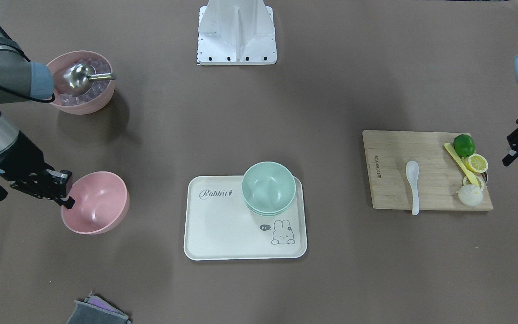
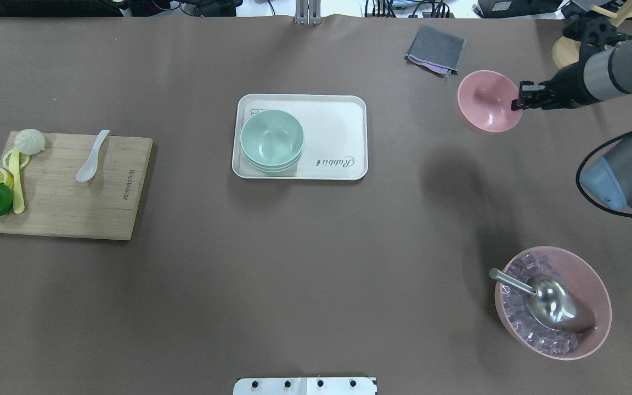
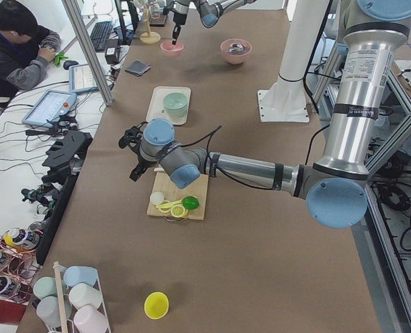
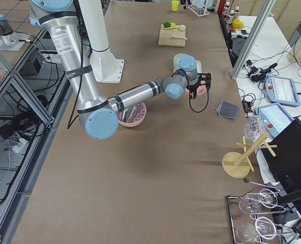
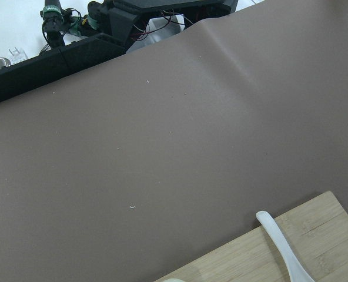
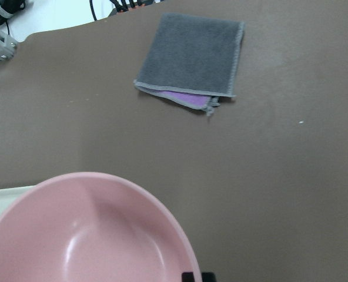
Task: Stack pink bowl on green and place spoon
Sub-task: 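Carry the pink bowl with the right gripper over the mint-green bowl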
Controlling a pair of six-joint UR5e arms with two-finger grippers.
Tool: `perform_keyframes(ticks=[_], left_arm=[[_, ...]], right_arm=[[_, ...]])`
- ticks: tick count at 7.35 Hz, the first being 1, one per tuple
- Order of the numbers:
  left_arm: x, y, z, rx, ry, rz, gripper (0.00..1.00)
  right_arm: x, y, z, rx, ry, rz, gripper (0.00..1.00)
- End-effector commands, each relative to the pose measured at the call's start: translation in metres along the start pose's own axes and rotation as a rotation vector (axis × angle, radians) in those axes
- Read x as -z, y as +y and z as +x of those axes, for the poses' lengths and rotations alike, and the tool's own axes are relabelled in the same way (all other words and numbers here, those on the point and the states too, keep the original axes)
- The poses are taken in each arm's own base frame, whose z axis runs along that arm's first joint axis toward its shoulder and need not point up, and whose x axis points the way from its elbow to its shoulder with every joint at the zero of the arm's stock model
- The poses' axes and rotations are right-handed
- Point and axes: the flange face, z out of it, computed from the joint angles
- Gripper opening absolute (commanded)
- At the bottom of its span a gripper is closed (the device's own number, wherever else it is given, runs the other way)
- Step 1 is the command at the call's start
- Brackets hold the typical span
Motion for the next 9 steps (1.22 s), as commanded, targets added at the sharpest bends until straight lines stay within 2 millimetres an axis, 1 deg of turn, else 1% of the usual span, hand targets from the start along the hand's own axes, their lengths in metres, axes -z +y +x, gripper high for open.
perform_keyframes(ticks=[1, 2, 3, 4, 5, 6, 7, 8, 9], left_arm=[[-0.004, 0.001, 0.004, 0.018, 0.006, -0.002, 0.98], [-0.006, 0.002, 0.005, 0.018, 0.007, -0.006, 0.98], [-0.008, 0.003, 0.006, 0.015, 0.009, -0.008, 0.98], [-0.008, 0.003, 0.006, 0.015, 0.009, -0.008, 0.98], [-0.008, 0.003, 0.006, 0.017, 0.011, -0.009, 0.98], [-0.008, 0.003, 0.007, 0.016, 0.011, -0.007, 0.98], [-0.008, 0.003, 0.007, 0.016, 0.011, -0.007, 0.98], [-0.008, 0.003, 0.007, 0.016, 0.011, -0.007, 0.98], [-0.008, 0.003, 0.007, 0.016, 0.011, -0.007, 0.98]], right_arm=[[-0.008, 0.029, -0.099, -0.034, 0.035, -0.004, 0.00], [-0.012, 0.041, -0.137, -0.077, 0.065, -0.015, 0.00], [-0.020, 0.060, -0.172, -0.107, 0.102, -0.018, 0.00], [-0.029, 0.081, -0.206, -0.131, 0.135, -0.010, 0.00], [-0.035, 0.099, -0.234, -0.137, 0.134, -0.013, 0.00], [-0.042, 0.109, -0.269, -0.146, 0.122, -0.010, 0.00], [-0.060, 0.108, -0.302, -0.168, 0.140, -0.016, 0.00], [-0.077, 0.109, -0.321, -0.191, 0.162, -0.028, 0.00], [-0.085, 0.114, -0.328, -0.186, 0.169, -0.036, 0.00]])
